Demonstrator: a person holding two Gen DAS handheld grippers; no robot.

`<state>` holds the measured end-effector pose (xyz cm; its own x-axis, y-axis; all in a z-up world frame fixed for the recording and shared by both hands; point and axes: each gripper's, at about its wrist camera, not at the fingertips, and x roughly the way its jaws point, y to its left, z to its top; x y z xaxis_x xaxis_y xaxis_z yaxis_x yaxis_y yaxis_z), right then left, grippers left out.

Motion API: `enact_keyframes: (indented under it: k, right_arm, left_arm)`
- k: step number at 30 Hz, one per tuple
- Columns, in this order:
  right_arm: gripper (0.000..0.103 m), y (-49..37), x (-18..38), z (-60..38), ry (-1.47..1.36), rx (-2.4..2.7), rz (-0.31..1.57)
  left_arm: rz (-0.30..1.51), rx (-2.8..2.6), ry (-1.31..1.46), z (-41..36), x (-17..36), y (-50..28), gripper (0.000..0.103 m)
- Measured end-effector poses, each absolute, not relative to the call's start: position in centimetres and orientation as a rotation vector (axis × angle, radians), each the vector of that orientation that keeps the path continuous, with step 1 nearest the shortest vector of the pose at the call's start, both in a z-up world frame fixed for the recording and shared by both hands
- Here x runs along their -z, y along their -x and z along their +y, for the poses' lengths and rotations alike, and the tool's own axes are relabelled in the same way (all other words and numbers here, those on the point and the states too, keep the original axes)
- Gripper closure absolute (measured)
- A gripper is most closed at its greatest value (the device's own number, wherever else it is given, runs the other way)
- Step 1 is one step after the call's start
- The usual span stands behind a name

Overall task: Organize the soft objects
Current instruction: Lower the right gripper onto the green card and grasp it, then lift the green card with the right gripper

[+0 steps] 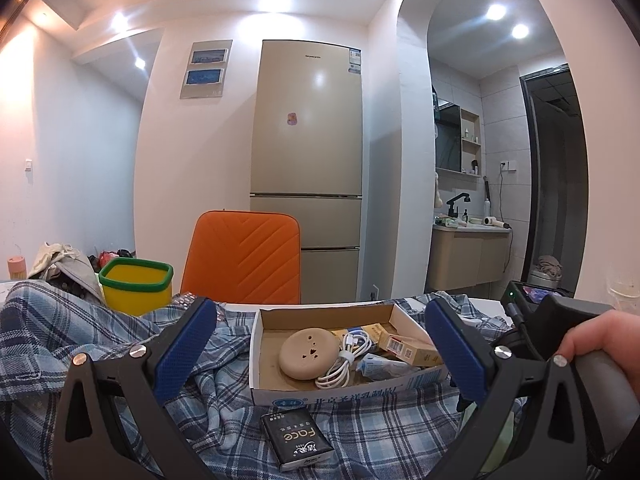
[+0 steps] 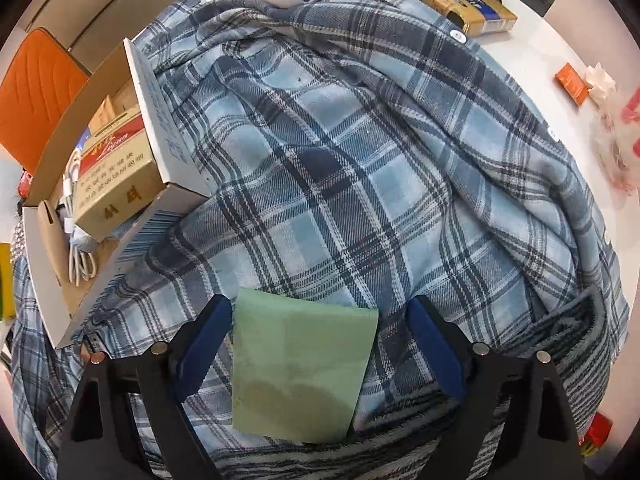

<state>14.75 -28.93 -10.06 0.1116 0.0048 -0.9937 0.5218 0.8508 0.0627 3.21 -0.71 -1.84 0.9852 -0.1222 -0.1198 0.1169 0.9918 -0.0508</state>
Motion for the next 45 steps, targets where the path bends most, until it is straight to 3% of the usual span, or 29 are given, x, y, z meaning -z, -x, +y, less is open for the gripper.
enact_keyframes:
  k: [2, 4, 6, 20, 22, 27, 32, 45]
  right_arm:
    - [0.013, -14.9, 10.1, -28.9, -0.453, 0.396, 1.420]
    - [0.024, -15.1, 9.9, -28.6, -0.449, 0.397, 1.415]
    - [0.028, -15.7, 9.5, -28.7, -0.456, 0.379, 1.418]
    - [0.029, -13.4, 3.0, -28.2, -0.355, 0.204, 1.351]
    - [0.050, -12.8, 2.1, -28.0, -0.331, 0.174, 1.321]
    - [0.050, -12.3, 1.2, -28.3, -0.312, 0.135, 1.313]
    - [0.044, -13.2, 4.7, -28.6, -0.345, 0.040, 1.415]
    - [0.042, -14.2, 8.5, -31.6, -0.431, 0.165, 1.478]
  left_arm:
    - [0.124, 0.121, 0.041, -0.8, 1.8, -3.3, 0.000]
    - [0.127, 0.121, 0.041, -0.7, 1.8, -3.4, 0.000]
    - [0.128, 0.122, 0.043, -0.6, 1.8, -3.4, 0.000]
    - [0.123, 0.122, 0.043, -0.6, 1.8, -3.4, 0.000]
    - [0.123, 0.122, 0.044, -0.6, 1.9, -3.4, 0.000]
    - [0.121, 0.118, 0.053, -0.4, 1.9, -3.3, 0.000]
    - [0.125, 0.119, 0.049, -0.5, 1.9, -3.3, 0.000]
    - [0.129, 0.126, 0.038, -1.0, 1.8, -3.2, 0.000]
